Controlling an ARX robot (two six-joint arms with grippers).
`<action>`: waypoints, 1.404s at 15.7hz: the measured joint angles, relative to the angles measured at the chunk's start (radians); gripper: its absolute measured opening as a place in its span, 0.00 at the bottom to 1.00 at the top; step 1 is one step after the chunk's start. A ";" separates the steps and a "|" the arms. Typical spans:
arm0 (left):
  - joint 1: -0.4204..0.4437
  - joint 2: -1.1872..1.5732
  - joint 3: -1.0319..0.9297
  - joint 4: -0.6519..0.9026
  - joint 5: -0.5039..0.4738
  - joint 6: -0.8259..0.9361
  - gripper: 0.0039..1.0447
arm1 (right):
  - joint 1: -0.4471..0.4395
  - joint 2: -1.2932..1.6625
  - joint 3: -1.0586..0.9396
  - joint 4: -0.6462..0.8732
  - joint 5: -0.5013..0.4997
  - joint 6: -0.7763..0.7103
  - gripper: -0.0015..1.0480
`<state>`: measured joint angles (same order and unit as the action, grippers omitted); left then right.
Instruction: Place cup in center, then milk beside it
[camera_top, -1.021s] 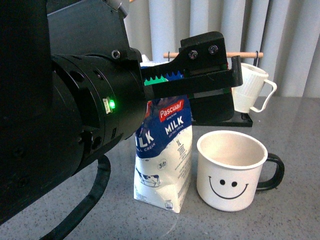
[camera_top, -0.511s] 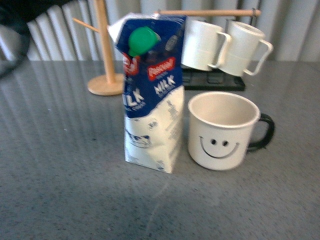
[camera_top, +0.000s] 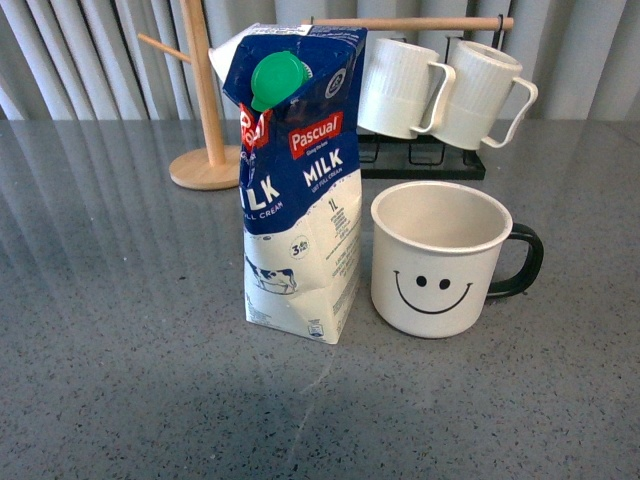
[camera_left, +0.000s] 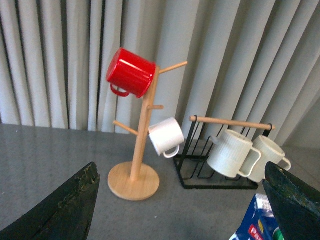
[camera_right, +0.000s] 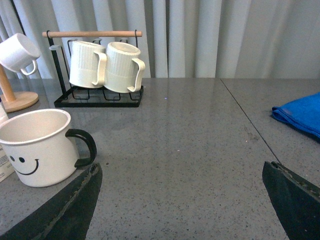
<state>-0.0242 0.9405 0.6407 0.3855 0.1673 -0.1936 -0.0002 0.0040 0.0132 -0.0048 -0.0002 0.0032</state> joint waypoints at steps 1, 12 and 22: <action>0.052 -0.050 -0.026 -0.021 0.035 0.021 0.94 | 0.000 0.000 0.000 0.000 0.000 0.000 0.94; 0.024 -0.433 -0.492 -0.026 -0.167 0.177 0.01 | 0.000 0.000 0.000 0.000 0.000 0.000 0.94; 0.024 -0.665 -0.601 -0.151 -0.167 0.177 0.01 | 0.000 0.000 0.000 0.000 0.000 0.000 0.94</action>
<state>-0.0006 0.2752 0.0399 0.2344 0.0002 -0.0170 -0.0002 0.0040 0.0132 -0.0048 -0.0002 0.0032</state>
